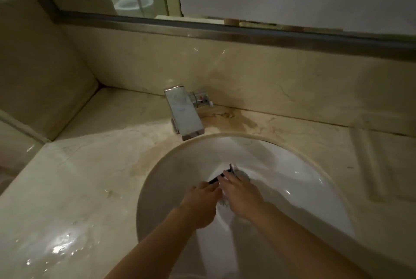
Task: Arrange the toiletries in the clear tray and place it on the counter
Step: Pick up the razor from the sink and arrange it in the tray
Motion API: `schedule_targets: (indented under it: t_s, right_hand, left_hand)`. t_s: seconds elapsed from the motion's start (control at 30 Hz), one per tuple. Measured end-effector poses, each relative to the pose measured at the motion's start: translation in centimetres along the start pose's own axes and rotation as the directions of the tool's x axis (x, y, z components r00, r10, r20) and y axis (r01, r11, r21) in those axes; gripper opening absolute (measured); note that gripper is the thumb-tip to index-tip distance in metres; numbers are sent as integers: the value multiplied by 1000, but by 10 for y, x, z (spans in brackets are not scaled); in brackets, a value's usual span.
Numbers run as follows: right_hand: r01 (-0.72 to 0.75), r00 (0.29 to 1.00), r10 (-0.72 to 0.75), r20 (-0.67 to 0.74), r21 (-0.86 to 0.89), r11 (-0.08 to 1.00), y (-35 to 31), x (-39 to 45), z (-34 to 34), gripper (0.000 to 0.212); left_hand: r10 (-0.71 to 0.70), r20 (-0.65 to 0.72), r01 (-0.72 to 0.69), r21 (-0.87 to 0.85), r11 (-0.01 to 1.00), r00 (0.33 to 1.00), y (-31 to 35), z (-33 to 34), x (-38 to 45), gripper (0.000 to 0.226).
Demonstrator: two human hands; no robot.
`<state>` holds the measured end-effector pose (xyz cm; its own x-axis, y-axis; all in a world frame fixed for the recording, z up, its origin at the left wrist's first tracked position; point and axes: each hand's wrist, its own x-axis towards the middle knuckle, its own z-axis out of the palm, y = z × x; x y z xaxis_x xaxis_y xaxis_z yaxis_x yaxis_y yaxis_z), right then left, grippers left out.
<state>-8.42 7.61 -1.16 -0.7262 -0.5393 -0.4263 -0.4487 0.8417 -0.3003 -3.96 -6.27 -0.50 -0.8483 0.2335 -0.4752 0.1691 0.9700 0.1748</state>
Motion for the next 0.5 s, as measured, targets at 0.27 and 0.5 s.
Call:
schedule_targets:
  t_s: [0.27, 0.5]
  right_hand:
    - [-21, 997, 4, -76, -226, 974, 4, 35, 19, 38]
    - [-26, 996, -3, -92, -311, 950, -2, 28, 21, 24]
  left_hand:
    - [29, 57, -41, 234, 971, 998, 6, 14, 21, 55]
    - [-4, 73, -6, 147, 989, 997, 1, 17, 14, 54]
